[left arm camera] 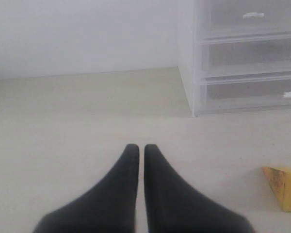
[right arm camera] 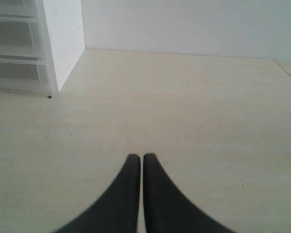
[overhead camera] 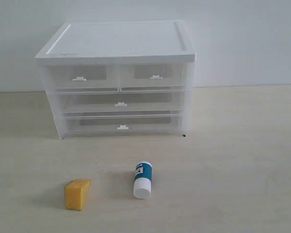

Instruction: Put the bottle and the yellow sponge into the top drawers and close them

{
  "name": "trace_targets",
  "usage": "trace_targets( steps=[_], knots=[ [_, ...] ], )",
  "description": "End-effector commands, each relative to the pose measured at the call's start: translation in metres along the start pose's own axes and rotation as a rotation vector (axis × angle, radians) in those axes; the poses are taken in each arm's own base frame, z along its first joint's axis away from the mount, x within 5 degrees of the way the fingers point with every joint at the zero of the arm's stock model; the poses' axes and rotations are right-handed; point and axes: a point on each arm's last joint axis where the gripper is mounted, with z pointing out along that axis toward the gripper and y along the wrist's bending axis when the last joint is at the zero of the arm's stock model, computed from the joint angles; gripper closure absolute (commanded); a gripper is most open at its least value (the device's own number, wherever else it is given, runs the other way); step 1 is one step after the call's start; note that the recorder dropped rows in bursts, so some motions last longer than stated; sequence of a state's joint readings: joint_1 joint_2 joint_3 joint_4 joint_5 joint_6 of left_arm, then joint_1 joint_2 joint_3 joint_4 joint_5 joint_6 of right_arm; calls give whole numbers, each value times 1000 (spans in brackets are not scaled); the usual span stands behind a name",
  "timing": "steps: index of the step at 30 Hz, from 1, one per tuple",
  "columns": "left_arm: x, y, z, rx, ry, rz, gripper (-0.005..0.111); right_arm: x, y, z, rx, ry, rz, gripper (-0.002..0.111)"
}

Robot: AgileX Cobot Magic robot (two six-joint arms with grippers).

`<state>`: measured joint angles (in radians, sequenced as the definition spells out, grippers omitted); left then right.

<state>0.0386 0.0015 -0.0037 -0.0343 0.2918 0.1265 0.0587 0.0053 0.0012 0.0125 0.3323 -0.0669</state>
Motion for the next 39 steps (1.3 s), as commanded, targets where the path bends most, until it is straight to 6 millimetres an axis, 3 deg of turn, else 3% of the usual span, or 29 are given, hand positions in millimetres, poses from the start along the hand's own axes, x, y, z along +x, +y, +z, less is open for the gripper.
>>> trace_targets(
  steps=[1, 6, 13, 16, 25, 31, 33, 37, 39],
  knots=[
    [1, 0, 0, 0, 3, -5, 103, -1, -1, -1, 9, -15, 3, 108],
    [1, 0, 0, 1, 3, -14, 103, -1, -1, -1, 9, -15, 3, 108],
    [-3, -10, 0, 116, -4, -683, 103, -1, -1, -1, 9, -15, 3, 108],
    [-5, -14, -1, 169, -1, -874, 103, -1, -1, -1, 9, -15, 3, 108],
    [-6, -14, -1, 172, -1, -884, 103, -1, -1, -1, 9, -15, 3, 108],
    [-15, -8, -2, 167, -117, -948, 103, -1, -1, -1, 9, -15, 3, 108],
    [-28, -9, -6, 197, -163, -899, 103, -1, -1, -1, 9, -15, 3, 108],
    [-77, -15, -25, 352, -277, -765, 103, -1, -1, -1, 9, -15, 3, 108],
    [-99, -19, -20, 407, -265, -711, 103, -1, -1, -1, 9, -15, 3, 108]
  ],
)
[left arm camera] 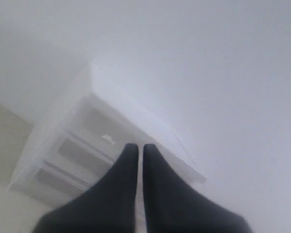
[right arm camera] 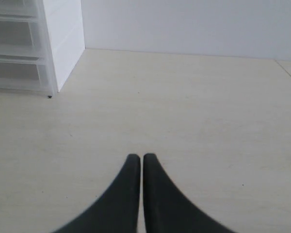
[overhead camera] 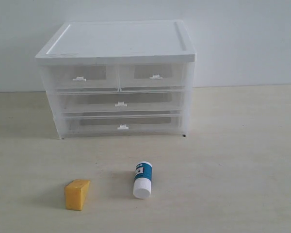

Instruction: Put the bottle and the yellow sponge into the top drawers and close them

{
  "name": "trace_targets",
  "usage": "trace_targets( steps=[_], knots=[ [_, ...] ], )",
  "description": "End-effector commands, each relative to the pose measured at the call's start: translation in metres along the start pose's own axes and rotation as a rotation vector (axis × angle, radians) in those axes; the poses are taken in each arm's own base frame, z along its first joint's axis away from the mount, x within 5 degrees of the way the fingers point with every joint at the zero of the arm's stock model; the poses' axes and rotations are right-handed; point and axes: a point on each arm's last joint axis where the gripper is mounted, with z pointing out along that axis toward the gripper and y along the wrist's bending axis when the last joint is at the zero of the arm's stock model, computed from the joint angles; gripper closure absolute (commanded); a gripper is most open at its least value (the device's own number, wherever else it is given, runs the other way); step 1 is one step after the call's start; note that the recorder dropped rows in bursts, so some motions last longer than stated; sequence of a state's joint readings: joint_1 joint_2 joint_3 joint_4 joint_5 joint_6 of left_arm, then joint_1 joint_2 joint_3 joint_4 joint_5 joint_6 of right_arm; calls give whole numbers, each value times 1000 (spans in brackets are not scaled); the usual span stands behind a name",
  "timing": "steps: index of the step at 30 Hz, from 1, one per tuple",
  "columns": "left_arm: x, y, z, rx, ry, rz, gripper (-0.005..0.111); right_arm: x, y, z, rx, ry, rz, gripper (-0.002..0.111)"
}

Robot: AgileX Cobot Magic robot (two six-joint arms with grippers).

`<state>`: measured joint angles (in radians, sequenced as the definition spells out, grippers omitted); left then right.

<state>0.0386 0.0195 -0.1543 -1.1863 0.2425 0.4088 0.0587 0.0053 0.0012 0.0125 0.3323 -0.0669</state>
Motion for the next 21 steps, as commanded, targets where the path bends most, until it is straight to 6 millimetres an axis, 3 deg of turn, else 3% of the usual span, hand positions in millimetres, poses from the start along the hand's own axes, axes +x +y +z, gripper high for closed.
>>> trace_targets(
  steps=[1, 4, 5, 10, 13, 21],
  knots=[
    [-21, -29, 22, 102, 64, 79, 103, -1, -1, -1, 9, -15, 3, 108],
    [-26, -38, 62, 158, 236, 47, 103, -1, -1, -1, 9, -15, 3, 108],
    [-27, -38, 86, 162, 320, 50, 103, -1, -1, -1, 9, -15, 3, 108],
    [-22, -16, 153, 68, 484, -10, 103, -1, -1, -1, 9, -15, 3, 108],
    [-10, 2, 174, 12, 552, -34, 103, -1, -1, -1, 9, -15, 3, 108],
    [1, 19, 184, -32, 593, 6, 103, -3, -1, -1, 12, -28, -12, 108]
  ],
)
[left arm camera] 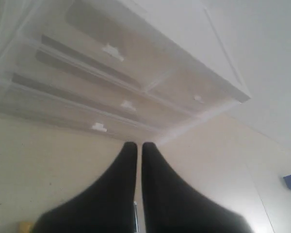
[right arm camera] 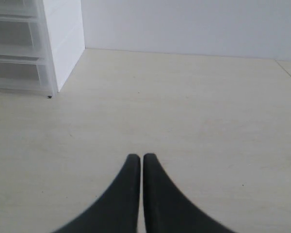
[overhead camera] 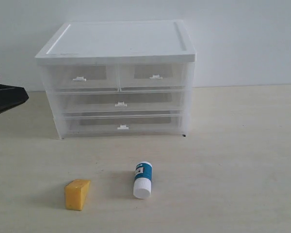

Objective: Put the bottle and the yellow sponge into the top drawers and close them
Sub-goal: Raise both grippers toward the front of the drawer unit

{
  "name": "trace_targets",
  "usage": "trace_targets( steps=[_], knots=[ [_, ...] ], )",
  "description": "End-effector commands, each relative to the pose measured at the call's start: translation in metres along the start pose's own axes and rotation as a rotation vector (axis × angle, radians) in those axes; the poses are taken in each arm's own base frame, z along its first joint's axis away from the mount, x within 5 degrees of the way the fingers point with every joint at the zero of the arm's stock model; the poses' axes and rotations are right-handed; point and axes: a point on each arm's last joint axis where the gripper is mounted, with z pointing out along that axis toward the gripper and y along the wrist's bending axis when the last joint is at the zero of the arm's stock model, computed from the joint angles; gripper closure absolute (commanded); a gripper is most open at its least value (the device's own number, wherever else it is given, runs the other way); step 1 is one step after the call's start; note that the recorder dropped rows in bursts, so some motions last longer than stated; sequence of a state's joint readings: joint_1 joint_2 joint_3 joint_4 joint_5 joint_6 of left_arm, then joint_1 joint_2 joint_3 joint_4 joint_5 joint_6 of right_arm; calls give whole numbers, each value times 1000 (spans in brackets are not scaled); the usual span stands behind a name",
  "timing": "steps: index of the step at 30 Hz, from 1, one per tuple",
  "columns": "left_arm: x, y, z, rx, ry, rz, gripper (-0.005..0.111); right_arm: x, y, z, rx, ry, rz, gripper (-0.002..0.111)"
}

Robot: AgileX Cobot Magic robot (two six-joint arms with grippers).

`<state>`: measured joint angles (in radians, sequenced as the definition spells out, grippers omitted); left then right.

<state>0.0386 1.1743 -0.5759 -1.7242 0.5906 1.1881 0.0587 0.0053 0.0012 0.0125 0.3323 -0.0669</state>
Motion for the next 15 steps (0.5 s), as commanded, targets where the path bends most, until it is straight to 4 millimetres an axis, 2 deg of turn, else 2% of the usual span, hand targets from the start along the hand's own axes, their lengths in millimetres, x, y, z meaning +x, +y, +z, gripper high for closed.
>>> trace_targets(
  steps=[1, 3, 8, 13, 15],
  knots=[
    [-3, 1, 2, -11, -15, 56, 103, -4, -1, -1, 12, -40, -12, 108],
    [-4, 4, 1, -35, -23, 101, 103, -9, 0, -1, 5, -99, 37, 108],
    [-5, 11, 3, -126, -32, 205, 103, -22, 0, -3, -40, -237, 356, 108],
    [-8, 1, 8, -29, -14, 286, 103, -26, -1, -4, -42, -292, 400, 108],
    [-10, -4, 8, 11, -14, 254, 103, -30, -2, -6, -56, -338, 507, 108]
  ],
)
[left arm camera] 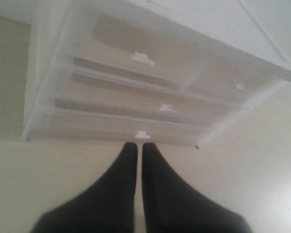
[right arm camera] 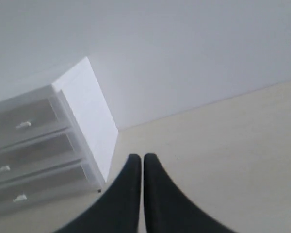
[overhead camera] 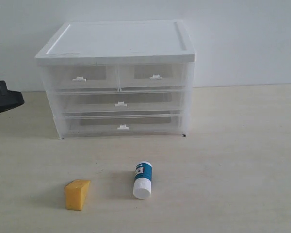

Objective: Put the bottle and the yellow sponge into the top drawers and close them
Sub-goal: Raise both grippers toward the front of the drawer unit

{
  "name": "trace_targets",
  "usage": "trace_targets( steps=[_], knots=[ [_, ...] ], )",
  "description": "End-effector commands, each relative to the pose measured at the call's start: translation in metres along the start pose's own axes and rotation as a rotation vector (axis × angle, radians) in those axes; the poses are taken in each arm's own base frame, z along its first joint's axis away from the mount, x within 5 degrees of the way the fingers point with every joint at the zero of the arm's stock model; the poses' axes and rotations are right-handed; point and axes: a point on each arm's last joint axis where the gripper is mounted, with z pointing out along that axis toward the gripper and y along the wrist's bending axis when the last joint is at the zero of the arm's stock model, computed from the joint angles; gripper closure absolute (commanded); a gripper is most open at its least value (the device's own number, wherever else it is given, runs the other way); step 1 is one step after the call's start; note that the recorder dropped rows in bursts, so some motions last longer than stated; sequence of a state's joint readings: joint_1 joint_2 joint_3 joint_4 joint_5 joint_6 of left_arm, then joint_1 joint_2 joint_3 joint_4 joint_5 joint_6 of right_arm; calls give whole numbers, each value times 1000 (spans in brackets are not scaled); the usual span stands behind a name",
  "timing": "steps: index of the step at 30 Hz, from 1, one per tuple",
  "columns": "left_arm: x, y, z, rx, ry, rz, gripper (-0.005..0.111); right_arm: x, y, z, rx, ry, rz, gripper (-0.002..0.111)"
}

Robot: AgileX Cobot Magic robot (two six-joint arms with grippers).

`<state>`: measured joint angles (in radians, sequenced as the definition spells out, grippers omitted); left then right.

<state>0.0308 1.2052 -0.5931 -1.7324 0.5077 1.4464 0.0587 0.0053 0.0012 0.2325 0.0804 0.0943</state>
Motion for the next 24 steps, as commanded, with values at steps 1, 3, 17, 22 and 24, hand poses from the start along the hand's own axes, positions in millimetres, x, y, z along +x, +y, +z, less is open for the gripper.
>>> trace_targets(
  steps=[1, 3, 17, 22, 24],
  knots=[
    [-10, -14, 1, 118, -17, 7, 103, -10, 0, -1, -14, -106, 241, 108],
    [-12, -16, 2, 148, -14, 8, 103, -11, 0, -1, -26, -121, 483, 108],
    [-20, -11, 11, 116, -19, 32, 103, -23, 6, 3, -35, -76, 790, 108],
    [-19, -11, 14, 137, -6, 12, 103, -50, 19, 21, -23, 15, 556, 108],
    [-19, -10, 14, 128, -7, 12, 103, -60, 26, 34, -29, 80, 449, 108]
  ],
)
